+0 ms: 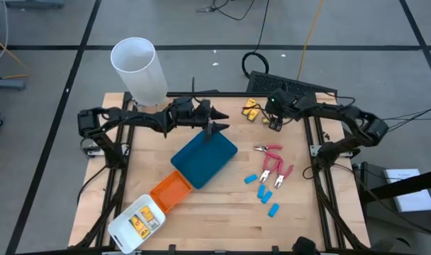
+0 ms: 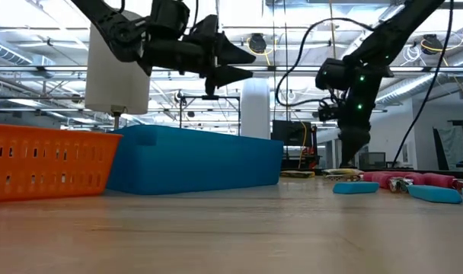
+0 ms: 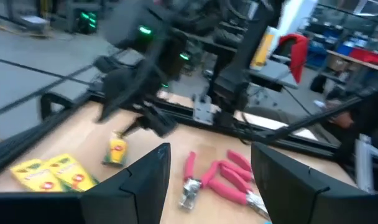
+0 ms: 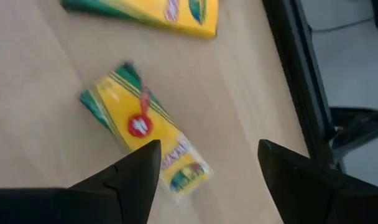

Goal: Pick & Place School Supplies
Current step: Put the yellow crayon box into the white bin

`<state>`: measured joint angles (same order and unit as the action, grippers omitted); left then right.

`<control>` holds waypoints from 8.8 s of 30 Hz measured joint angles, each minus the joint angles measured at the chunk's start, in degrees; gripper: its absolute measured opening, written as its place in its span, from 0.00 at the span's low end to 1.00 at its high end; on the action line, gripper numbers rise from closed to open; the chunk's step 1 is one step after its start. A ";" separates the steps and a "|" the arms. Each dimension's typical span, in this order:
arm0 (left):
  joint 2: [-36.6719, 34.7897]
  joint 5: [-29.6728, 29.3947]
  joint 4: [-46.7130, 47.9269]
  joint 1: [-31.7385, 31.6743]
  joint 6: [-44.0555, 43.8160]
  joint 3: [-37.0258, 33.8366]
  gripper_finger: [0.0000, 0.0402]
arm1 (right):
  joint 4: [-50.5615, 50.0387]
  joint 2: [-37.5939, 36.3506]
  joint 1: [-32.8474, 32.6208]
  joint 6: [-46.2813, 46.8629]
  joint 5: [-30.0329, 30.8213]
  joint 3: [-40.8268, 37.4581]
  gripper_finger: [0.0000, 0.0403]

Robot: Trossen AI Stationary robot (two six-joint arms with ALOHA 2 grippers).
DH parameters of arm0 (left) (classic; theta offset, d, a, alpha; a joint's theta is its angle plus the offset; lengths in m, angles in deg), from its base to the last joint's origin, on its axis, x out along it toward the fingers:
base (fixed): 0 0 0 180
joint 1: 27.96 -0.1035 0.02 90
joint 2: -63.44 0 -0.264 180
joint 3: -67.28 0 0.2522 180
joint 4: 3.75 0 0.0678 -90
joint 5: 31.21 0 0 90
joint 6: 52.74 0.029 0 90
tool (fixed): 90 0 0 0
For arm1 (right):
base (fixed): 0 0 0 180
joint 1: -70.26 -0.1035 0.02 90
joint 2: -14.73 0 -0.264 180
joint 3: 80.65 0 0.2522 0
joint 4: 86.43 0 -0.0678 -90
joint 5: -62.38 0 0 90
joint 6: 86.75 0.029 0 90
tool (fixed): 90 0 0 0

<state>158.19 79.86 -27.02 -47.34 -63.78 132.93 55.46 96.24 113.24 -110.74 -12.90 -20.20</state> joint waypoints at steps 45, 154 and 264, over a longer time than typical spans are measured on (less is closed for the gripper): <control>0.12 -0.12 1.36 1.53 4.52 0.03 0.57 | -3.46 -2.79 -1.74 11.95 -8.98 -4.51 0.64; 5.55 -21.06 14.70 9.14 -23.67 8.09 0.57 | 33.65 -5.49 -38.71 20.13 4.98 -5.87 0.29; -27.26 -37.05 90.60 71.71 -62.67 9.08 0.06 | 26.26 -13.01 -43.73 29.04 10.75 -5.91 0.64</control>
<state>130.92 42.82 63.58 24.37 -126.45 142.01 81.72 83.24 69.51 -81.70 -2.14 -26.12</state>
